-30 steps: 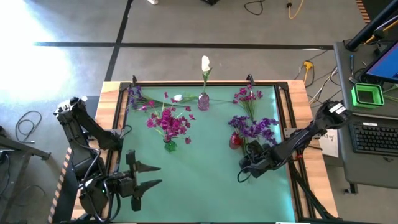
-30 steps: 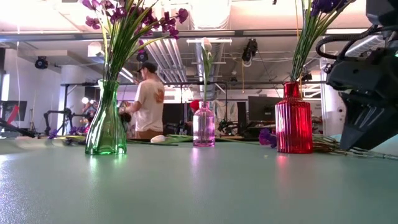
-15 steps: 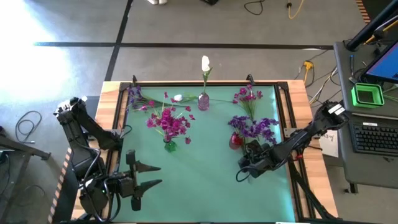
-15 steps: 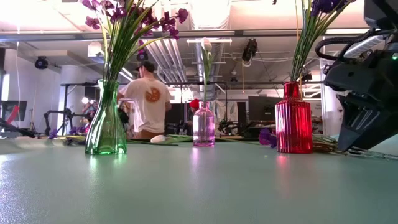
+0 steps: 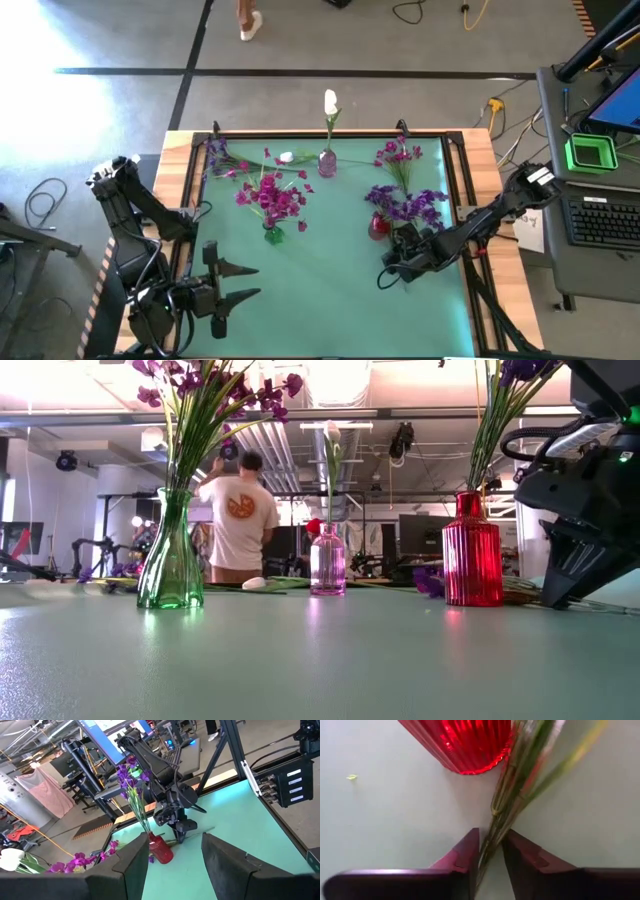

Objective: Sort flowers into vase by color
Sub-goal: Put the bottom violet flowers into the red flower vase

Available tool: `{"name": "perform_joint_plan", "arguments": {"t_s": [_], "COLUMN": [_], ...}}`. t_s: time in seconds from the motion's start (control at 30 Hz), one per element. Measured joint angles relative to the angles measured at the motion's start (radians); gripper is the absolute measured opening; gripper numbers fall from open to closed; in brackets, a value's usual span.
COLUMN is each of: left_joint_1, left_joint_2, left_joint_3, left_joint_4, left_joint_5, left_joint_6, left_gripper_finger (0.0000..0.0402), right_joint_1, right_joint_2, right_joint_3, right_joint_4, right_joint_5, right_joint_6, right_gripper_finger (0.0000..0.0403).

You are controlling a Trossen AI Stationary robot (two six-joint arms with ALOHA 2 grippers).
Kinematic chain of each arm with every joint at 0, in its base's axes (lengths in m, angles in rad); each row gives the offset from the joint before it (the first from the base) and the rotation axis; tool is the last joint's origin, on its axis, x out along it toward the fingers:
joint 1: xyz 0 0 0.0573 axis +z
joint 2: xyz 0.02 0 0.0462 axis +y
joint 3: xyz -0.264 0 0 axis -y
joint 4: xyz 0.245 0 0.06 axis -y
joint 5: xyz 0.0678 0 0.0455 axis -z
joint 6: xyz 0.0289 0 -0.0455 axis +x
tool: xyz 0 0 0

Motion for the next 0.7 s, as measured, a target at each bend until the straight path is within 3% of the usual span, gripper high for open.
{"name": "perform_joint_plan", "arguments": {"t_s": [0.3, 0.7], "left_joint_1": [0.0, 0.0], "left_joint_2": [0.0, 0.0], "left_joint_3": [0.0, 0.0], "left_joint_4": [0.0, -0.008], "left_joint_5": [0.0, 0.0], "left_joint_6": [0.0, 0.0], "left_gripper_finger": [0.0169, 0.0169], "right_joint_1": [0.0, 0.002], "right_joint_2": [-0.001, -0.073], "right_joint_3": [0.0, 0.0], "right_joint_4": [-0.017, -0.115], "right_joint_5": [-0.001, -0.125], "right_joint_6": [0.014, 0.005], "right_gripper_finger": [0.0023, 0.0013]}}
